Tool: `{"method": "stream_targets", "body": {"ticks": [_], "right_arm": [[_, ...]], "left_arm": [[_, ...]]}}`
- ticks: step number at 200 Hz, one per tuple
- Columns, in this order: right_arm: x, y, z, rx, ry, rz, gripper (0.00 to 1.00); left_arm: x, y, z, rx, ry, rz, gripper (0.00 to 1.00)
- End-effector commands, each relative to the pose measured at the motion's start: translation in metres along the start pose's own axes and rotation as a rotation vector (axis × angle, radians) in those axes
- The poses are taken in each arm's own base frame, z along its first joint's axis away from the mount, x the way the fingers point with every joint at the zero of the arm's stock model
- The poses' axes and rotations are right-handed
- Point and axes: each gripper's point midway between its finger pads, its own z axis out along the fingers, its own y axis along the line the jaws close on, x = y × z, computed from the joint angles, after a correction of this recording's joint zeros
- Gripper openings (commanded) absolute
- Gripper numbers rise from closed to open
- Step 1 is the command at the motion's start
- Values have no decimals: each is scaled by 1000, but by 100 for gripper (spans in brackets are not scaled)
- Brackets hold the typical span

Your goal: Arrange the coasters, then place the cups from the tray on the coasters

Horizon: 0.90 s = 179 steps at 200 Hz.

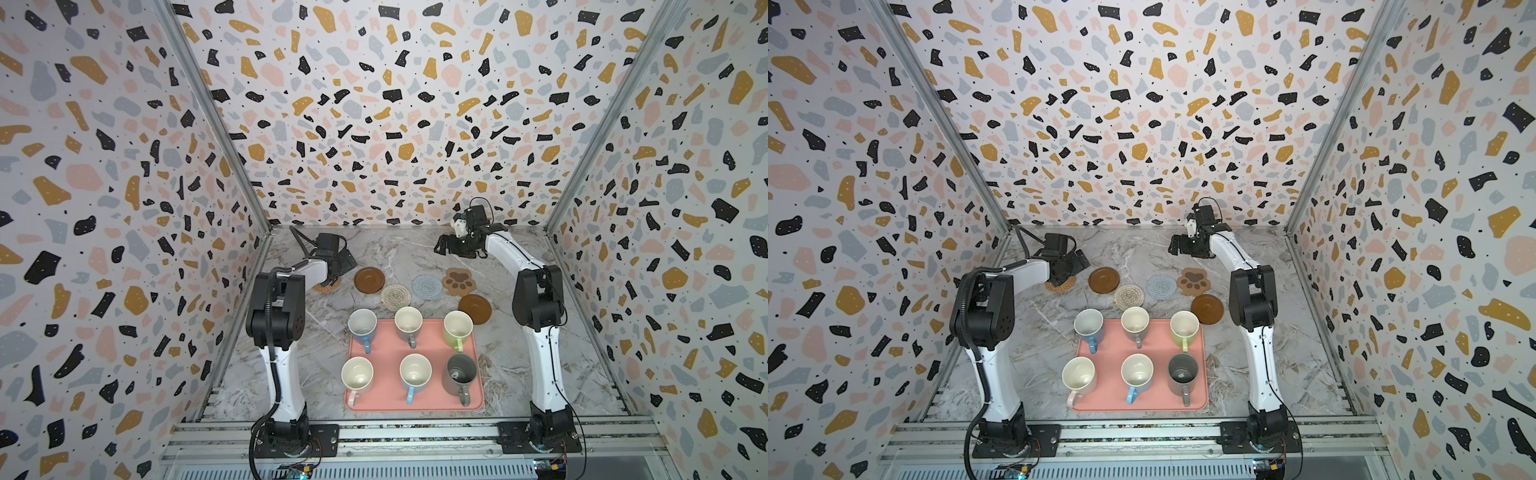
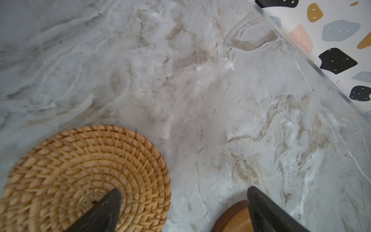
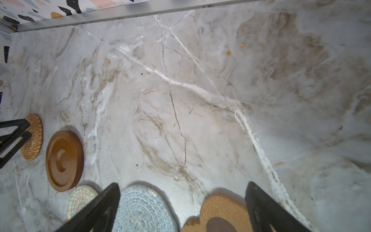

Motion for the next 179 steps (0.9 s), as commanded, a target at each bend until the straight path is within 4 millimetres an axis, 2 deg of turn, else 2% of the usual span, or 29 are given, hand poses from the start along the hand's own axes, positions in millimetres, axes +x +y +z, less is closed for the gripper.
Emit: {"method": "stream_targets", "body": {"ticks": [1,47,92,109,125,179], "right_arm": [[-17,15,-12,-32,-48,-13,99],[-22,19,-16,-42,-63,-22,99],[-23,22,-26,-39,-64,-52,99],[-24,22,-27,-38,-69,-65,99],[-25,24,-25,-51,-72,-76,99],[-19,25,-20,-62,-56,-83,99]], "left_arm": [[27,-5,13,18,83,-11,98],[4,-10,-2,-2,23,-23,100],[-28,-33,-34,47,-58,-12,100],[-34,-46,-44,74,-68,7,100],[-25,-71,-47,129,-35,55,100],[41,-141,-40,234,127,206,100]]}}
